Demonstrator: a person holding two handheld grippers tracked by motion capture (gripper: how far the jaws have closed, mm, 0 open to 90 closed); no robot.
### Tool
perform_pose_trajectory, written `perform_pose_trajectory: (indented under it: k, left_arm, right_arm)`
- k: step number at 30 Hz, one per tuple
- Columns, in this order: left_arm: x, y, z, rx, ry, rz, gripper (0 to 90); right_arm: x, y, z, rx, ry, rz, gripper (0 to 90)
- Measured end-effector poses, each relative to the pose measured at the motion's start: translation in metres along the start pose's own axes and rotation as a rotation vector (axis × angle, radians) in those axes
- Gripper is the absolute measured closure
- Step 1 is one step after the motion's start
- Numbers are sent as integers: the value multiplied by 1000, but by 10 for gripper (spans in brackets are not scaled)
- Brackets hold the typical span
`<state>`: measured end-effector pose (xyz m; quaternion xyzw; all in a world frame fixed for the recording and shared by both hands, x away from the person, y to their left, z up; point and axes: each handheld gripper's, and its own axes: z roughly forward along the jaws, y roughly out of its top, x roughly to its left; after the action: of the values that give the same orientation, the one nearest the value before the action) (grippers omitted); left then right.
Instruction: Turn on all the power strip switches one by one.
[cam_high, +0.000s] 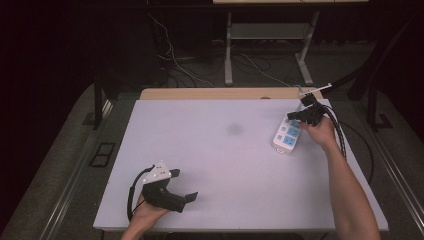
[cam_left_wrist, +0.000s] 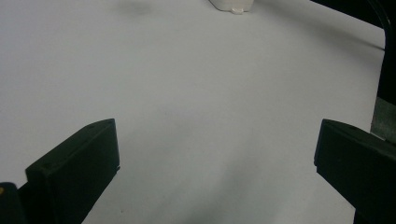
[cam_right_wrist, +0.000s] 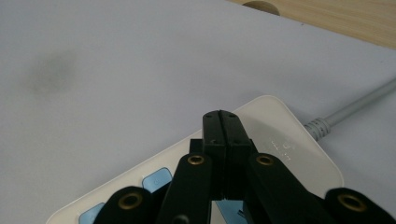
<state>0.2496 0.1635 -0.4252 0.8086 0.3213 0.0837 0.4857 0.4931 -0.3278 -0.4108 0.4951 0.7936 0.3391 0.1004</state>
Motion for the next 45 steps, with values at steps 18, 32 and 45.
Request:
perform_pose_trajectory:
  k: [18, 32, 45]
  left_arm:
    - [-1, -1, 0, -1, 0, 1, 0]
    - [-2, -2, 3, 14, -3, -7, 0]
    - [-1, -2, 1, 7, 1, -14, 0]
  right_arm:
    - [-4, -7, 9, -29, 21, 27, 900]
    - [-6, -13, 10, -55, 37, 65, 900]
    - [-6, -15, 10, -72, 42, 54, 900]
